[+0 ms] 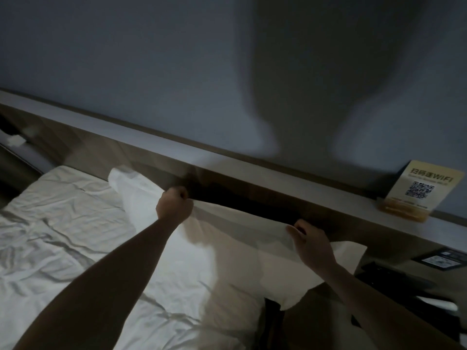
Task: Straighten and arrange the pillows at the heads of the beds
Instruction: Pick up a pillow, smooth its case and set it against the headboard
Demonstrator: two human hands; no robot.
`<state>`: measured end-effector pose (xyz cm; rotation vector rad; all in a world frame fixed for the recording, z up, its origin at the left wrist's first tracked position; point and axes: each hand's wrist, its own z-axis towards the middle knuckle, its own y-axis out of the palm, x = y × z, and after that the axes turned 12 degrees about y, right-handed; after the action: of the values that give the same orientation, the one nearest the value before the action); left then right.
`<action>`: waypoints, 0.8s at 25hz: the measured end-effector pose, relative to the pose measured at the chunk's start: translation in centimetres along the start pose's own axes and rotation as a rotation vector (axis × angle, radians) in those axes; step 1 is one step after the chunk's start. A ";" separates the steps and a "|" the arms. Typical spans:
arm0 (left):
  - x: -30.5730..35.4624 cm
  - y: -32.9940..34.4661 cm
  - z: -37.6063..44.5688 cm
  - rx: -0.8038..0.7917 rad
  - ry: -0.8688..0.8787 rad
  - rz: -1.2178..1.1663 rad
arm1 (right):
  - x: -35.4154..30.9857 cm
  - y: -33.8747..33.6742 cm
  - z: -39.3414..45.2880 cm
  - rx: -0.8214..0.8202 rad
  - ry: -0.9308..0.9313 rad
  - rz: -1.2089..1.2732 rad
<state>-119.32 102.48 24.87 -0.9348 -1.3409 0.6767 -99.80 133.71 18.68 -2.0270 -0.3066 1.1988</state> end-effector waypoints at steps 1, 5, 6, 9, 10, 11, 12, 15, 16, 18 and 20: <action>0.2 0.6 0.5 -0.035 0.025 0.013 | 0.5 0.2 0.3 0.012 0.016 -0.025; 0.1 3.0 1.9 -0.088 0.080 0.076 | 1.3 0.8 1.5 0.057 0.047 -0.127; 0.2 3.2 2.2 -0.075 0.084 0.071 | 1.2 0.9 1.8 0.056 0.057 -0.135; 0.4 3.9 3.4 -0.062 0.105 0.078 | 1.5 0.9 2.6 0.066 0.071 -0.213; 0.3 4.1 3.8 -0.055 0.117 0.079 | 1.6 0.8 2.8 0.079 0.071 -0.248; 0.4 4.2 4.0 -0.038 0.129 0.068 | 1.6 0.6 3.0 0.091 0.067 -0.262; 0.5 4.2 4.2 -0.011 0.142 0.038 | 1.3 0.2 3.2 0.101 0.061 -0.249; 1.0 3.9 4.9 0.091 0.169 -0.066 | 0.2 -1.0 3.4 0.177 0.019 -0.182; 1.1 3.7 5.3 0.122 0.178 -0.092 | -0.2 -1.2 3.3 0.213 0.012 -0.157; 1.0 3.3 5.7 0.153 0.195 -0.129 | -0.5 -1.4 3.2 0.277 0.017 -0.121; 0.8 3.2 5.8 0.125 0.202 -0.100 | -0.1 -1.1 3.4 0.263 0.046 -0.148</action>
<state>-124.56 105.75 22.40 -0.8071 -1.1454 0.5670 -102.50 136.06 18.57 -1.7702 -0.2575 1.0416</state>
